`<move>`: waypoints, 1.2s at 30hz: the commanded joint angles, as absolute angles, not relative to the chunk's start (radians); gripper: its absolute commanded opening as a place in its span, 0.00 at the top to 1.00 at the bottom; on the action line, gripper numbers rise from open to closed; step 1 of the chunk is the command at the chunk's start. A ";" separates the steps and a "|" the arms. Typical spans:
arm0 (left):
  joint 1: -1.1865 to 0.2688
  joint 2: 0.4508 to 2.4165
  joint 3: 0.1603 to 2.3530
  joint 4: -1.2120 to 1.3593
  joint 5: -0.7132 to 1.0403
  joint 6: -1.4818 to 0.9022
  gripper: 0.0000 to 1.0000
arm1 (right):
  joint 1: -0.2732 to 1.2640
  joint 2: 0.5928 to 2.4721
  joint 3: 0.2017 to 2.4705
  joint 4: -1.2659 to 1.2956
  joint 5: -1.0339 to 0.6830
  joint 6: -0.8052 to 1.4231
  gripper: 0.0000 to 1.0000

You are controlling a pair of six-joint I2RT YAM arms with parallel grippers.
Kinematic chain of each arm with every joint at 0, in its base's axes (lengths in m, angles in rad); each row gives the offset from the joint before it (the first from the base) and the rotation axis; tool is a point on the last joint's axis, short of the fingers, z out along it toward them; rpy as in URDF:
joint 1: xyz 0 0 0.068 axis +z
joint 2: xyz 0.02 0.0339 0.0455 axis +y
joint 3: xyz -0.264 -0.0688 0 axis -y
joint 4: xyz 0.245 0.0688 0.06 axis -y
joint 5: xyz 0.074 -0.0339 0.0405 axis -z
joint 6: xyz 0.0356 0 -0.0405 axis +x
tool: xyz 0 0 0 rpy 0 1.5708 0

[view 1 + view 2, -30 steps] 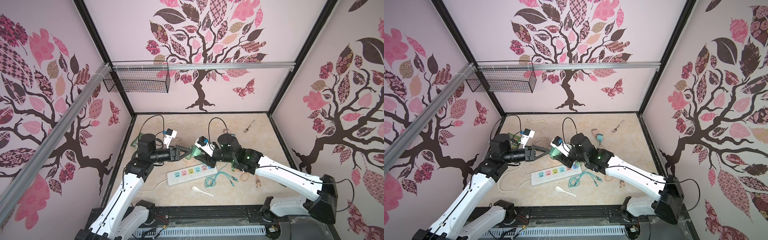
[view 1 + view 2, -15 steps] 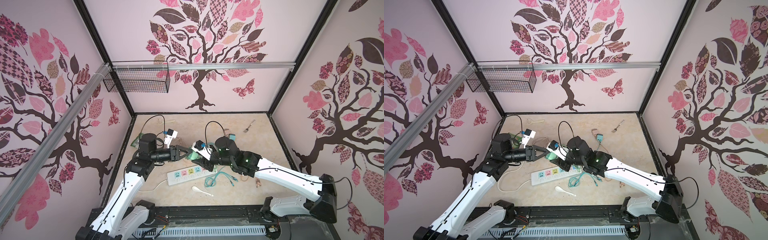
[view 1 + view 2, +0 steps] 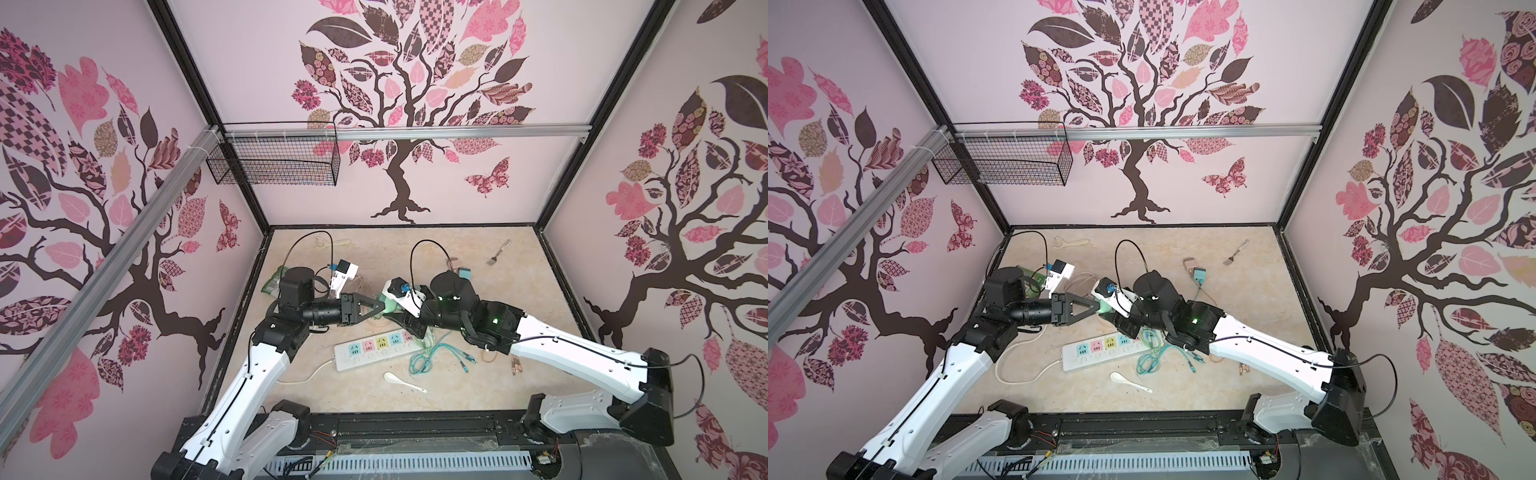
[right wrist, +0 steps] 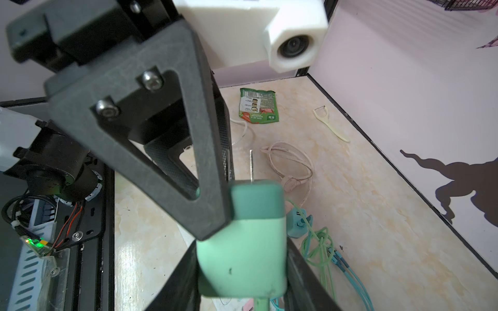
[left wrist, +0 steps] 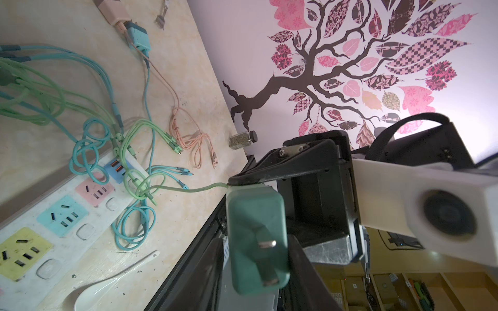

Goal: Insert the plug

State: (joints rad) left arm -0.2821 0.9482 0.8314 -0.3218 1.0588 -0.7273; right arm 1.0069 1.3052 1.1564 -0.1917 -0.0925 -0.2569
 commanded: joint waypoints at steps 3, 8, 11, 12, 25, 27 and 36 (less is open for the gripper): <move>-0.285 0.948 0.823 -0.334 1.044 -0.701 0.79 | 1.014 1.294 1.179 -0.157 -0.089 -0.265 0.58; -0.286 0.944 0.815 -0.334 1.011 -0.692 0.87 | 1.015 1.270 1.146 -0.137 -0.058 -0.204 0.47; -0.285 0.938 0.806 -0.323 0.979 -0.684 0.91 | 1.011 1.208 1.085 -0.100 -0.054 -0.121 0.36; -0.285 0.935 0.800 -0.311 0.965 -0.686 0.93 | 1.005 1.176 1.056 -0.080 -0.061 -0.085 0.34; -0.297 0.898 0.630 0.281 0.910 -0.921 1.00 | 0.839 0.951 0.726 0.362 -0.478 0.452 0.33; -0.309 0.882 0.607 0.365 0.892 -0.936 1.00 | 0.835 0.966 0.686 0.486 -0.512 0.537 0.34; -0.469 0.822 0.568 0.468 0.771 -0.836 1.00 | 0.827 1.104 0.643 0.877 -0.554 0.770 0.31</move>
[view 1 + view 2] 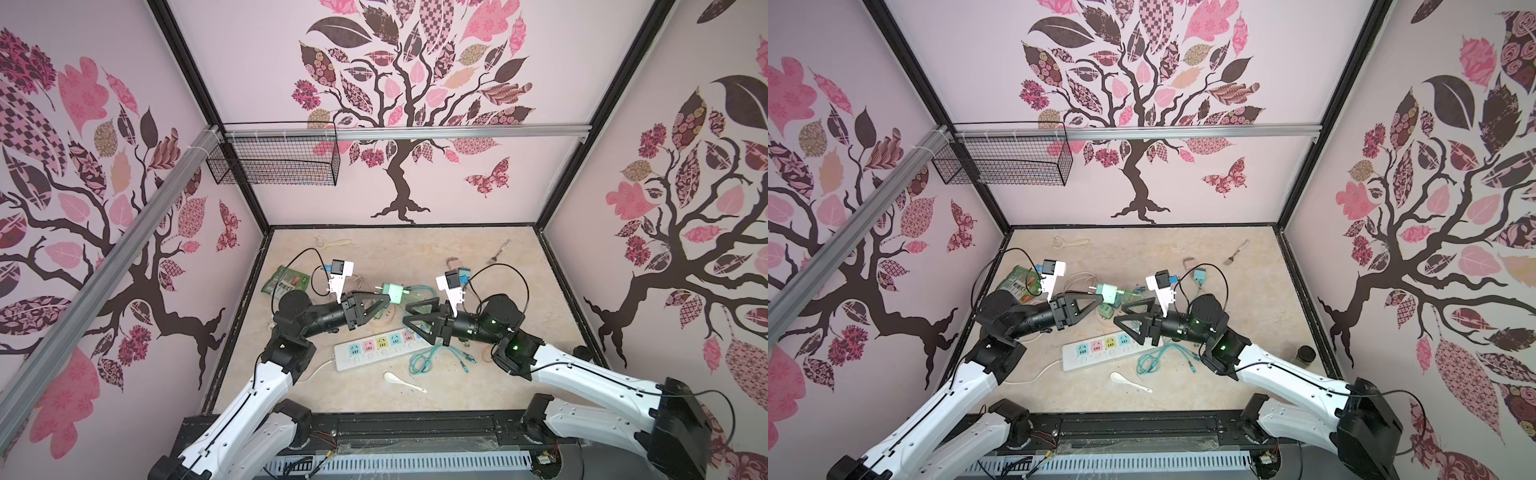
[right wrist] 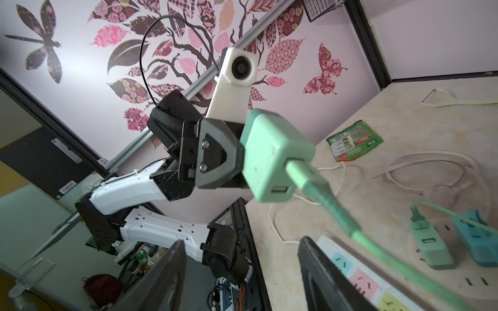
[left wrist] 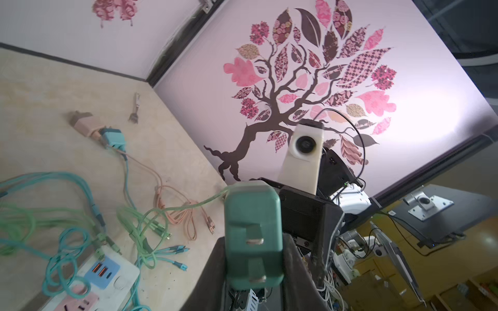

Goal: Insert the plug

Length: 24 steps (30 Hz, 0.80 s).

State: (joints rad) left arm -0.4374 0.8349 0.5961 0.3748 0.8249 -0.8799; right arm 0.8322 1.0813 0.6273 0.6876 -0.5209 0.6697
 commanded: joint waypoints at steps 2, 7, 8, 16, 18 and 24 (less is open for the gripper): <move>-0.490 0.822 0.562 0.476 0.750 -0.827 1.00 | 0.826 1.119 0.651 0.910 -0.561 0.783 0.31; -0.499 0.832 0.536 0.548 0.747 -0.855 1.00 | 0.827 1.137 0.672 0.954 -0.564 0.792 0.33; -0.498 0.834 0.533 0.564 0.747 -0.862 1.00 | 0.827 1.141 0.679 0.956 -0.563 0.793 0.34; -0.501 0.818 0.514 0.620 0.750 -0.876 1.00 | 0.827 1.202 0.706 1.015 -0.545 0.826 0.39; -0.501 0.810 0.512 0.619 0.752 -0.873 1.00 | 0.826 1.214 0.713 1.032 -0.539 0.832 0.41; -0.503 0.801 0.497 0.620 0.751 -0.878 1.00 | 0.826 1.237 0.737 1.047 -0.528 0.833 0.45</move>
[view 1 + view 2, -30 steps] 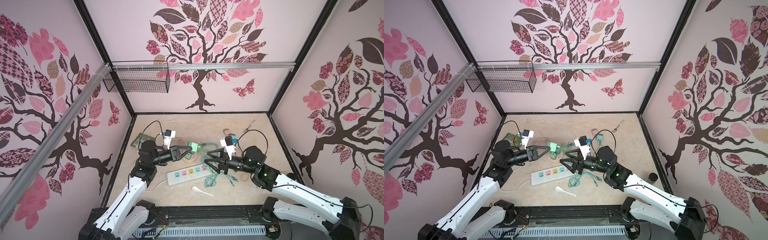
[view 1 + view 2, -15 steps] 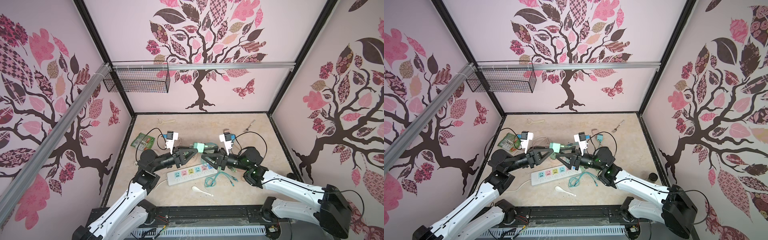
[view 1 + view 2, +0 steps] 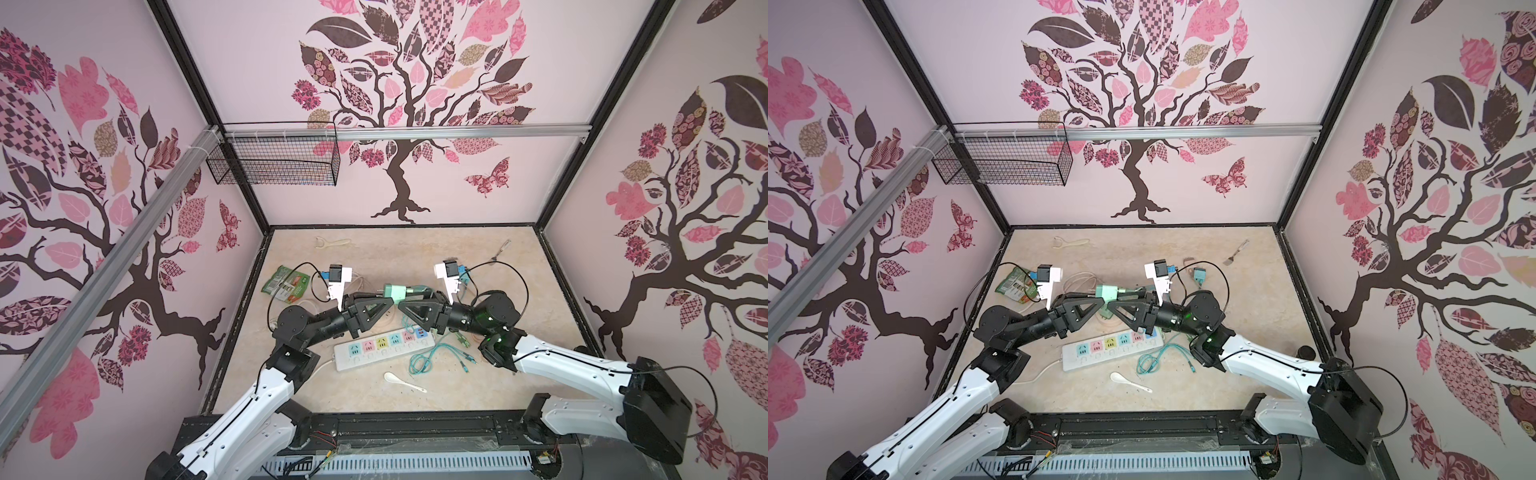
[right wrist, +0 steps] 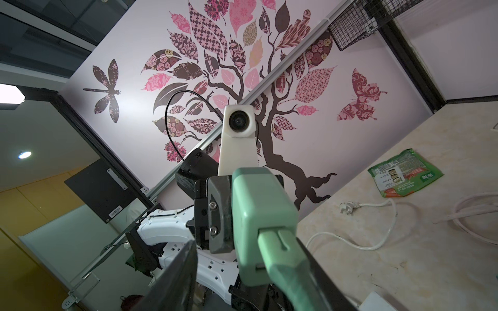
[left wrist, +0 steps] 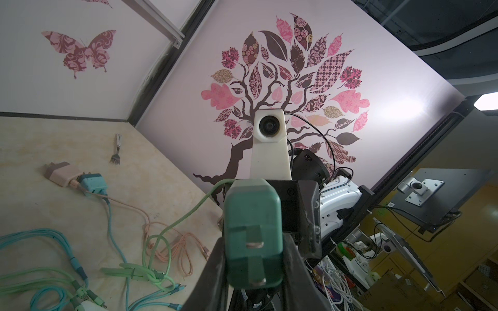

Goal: Insert the plug

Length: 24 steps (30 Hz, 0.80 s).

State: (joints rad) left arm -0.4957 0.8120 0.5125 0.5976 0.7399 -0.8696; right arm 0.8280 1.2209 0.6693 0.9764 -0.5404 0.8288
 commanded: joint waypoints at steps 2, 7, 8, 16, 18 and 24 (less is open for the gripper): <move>-0.504 0.798 0.493 0.625 0.753 -0.881 1.00 | 0.826 1.241 0.741 1.056 -0.517 0.833 0.46; -0.505 0.777 0.479 0.627 0.748 -0.888 1.00 | 0.827 1.255 0.762 1.060 -0.511 0.836 0.51; -0.505 0.773 0.474 0.627 0.746 -0.889 1.00 | 0.826 1.258 0.765 1.060 -0.509 0.838 0.52; -0.507 0.752 0.463 0.602 0.736 -0.885 1.00 | 0.827 1.265 0.778 1.036 -0.511 0.848 0.67; -0.506 0.748 0.462 0.590 0.725 -0.880 1.00 | 0.825 1.261 0.778 1.020 -0.512 0.844 0.71; -0.506 0.730 0.490 0.457 0.704 -0.823 0.74 | 0.826 1.223 0.780 0.911 -0.501 0.785 0.75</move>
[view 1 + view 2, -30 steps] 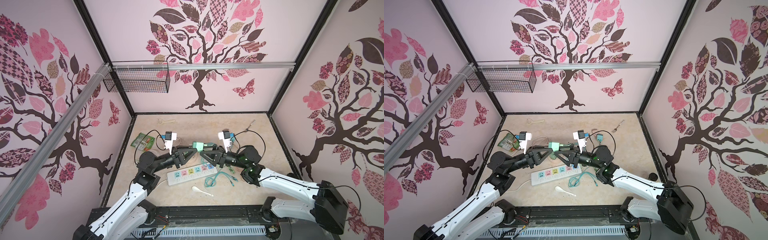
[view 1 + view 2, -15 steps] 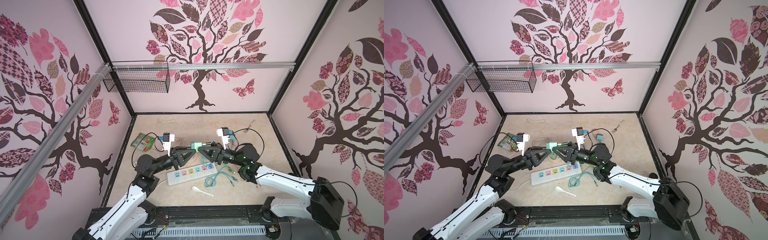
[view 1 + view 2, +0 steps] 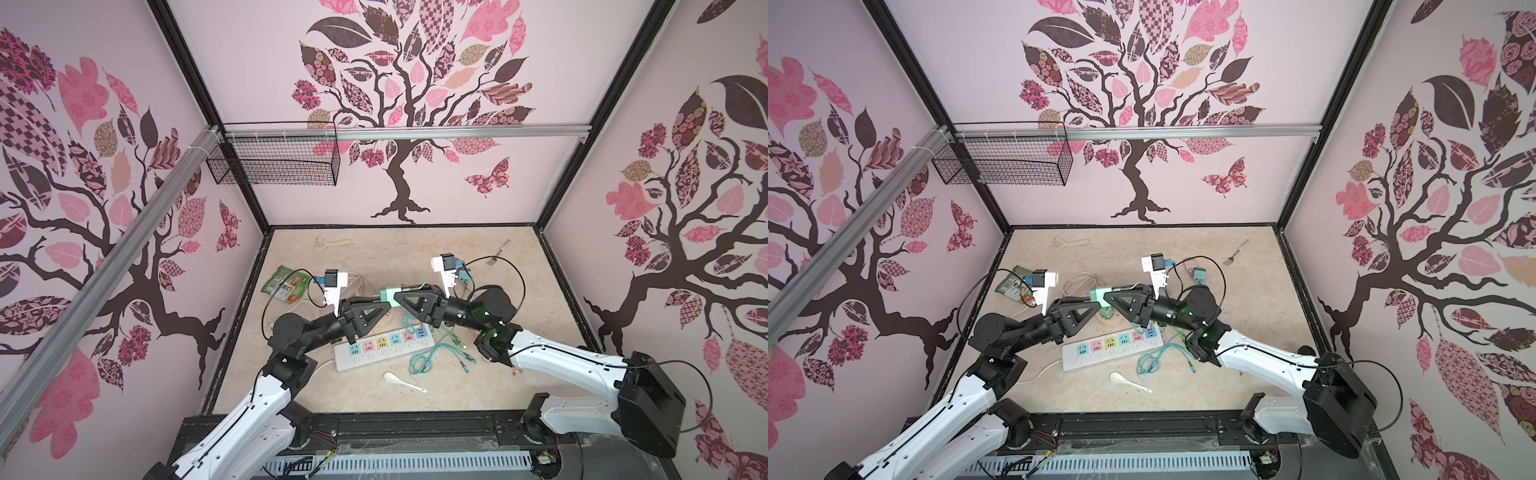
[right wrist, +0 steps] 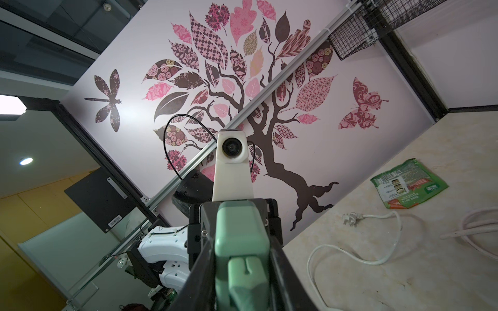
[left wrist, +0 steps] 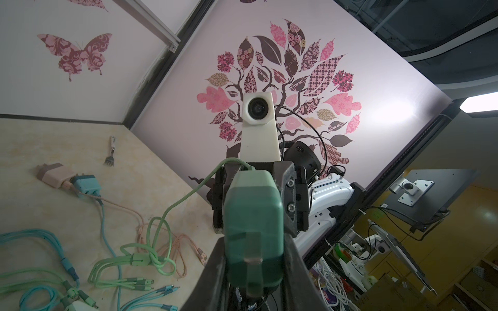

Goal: Insert the plug

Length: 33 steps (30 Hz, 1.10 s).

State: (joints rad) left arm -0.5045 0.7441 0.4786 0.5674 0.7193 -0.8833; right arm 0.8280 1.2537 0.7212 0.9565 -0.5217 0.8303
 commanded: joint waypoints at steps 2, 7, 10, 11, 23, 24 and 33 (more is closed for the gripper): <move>-0.507 0.715 0.500 0.394 0.692 -0.802 0.64 | 0.826 1.195 0.781 0.841 -0.483 0.741 0.75; -0.507 0.668 0.520 0.180 0.625 -0.743 0.49 | 0.826 1.124 0.824 0.564 -0.405 0.578 0.78; -0.506 0.633 0.506 0.092 0.587 -0.745 0.47 | 0.825 1.106 0.857 0.420 -0.363 0.491 0.79; -0.505 0.619 0.501 0.065 0.570 -0.746 0.47 | 0.824 1.105 0.868 0.382 -0.351 0.469 0.79; -0.495 0.396 0.500 -0.583 0.068 -0.797 0.46 | 0.822 1.188 1.058 0.007 -0.294 0.198 0.78; -0.492 0.396 0.499 -0.636 0.042 -0.807 0.46 | 0.823 1.202 1.085 -0.014 -0.300 0.187 0.78; -0.457 0.409 0.478 -0.802 -0.046 -0.924 0.45 | 0.823 1.303 1.394 -0.241 -0.299 0.079 0.79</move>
State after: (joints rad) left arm -0.4728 0.4042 0.4801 -0.7101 0.0216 -0.8749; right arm 0.8276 1.2697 1.2804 -0.1440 -0.3088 0.1535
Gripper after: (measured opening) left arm 0.544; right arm 0.300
